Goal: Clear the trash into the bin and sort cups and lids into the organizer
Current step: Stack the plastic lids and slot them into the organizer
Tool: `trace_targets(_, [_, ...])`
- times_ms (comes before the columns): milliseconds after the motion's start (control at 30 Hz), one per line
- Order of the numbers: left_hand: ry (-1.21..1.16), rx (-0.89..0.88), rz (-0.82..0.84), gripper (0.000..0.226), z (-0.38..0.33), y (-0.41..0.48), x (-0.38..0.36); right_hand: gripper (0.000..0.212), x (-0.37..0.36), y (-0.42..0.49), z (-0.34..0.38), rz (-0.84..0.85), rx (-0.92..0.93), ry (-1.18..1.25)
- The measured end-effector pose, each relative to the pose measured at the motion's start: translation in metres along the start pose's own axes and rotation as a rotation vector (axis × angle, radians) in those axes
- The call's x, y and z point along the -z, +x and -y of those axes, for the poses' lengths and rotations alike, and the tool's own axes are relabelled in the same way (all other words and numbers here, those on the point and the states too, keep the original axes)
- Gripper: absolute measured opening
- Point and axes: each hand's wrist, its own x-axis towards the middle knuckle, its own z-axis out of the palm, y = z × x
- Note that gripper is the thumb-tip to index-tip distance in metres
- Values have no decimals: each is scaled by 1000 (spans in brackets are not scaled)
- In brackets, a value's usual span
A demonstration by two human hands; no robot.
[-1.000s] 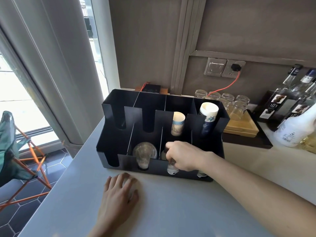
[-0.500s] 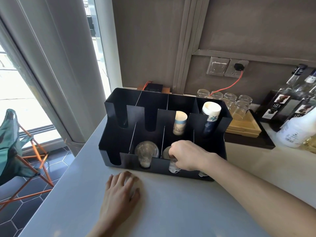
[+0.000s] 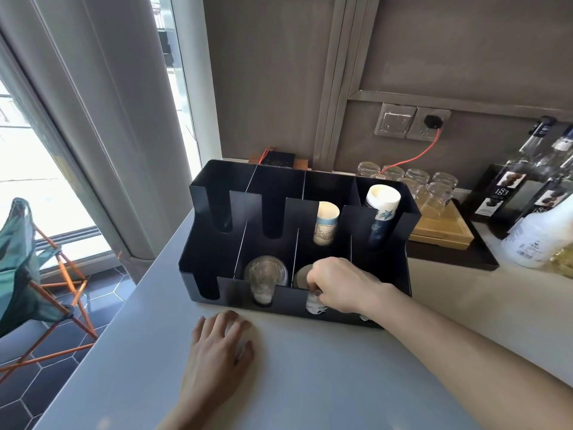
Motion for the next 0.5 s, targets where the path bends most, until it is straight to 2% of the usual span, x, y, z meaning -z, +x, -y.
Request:
trace_targets(167, [1, -3, -6, 29, -1, 0, 1, 16, -5, 4, 0, -5, 4, 24])
trace_targets(333, [3, -3, -22, 29, -2, 1, 1, 4, -9, 6, 4, -13, 22, 8])
trace_targets(500, [6, -3, -29, 28, -1, 0, 0, 10, -4, 3, 3, -25, 26, 9])
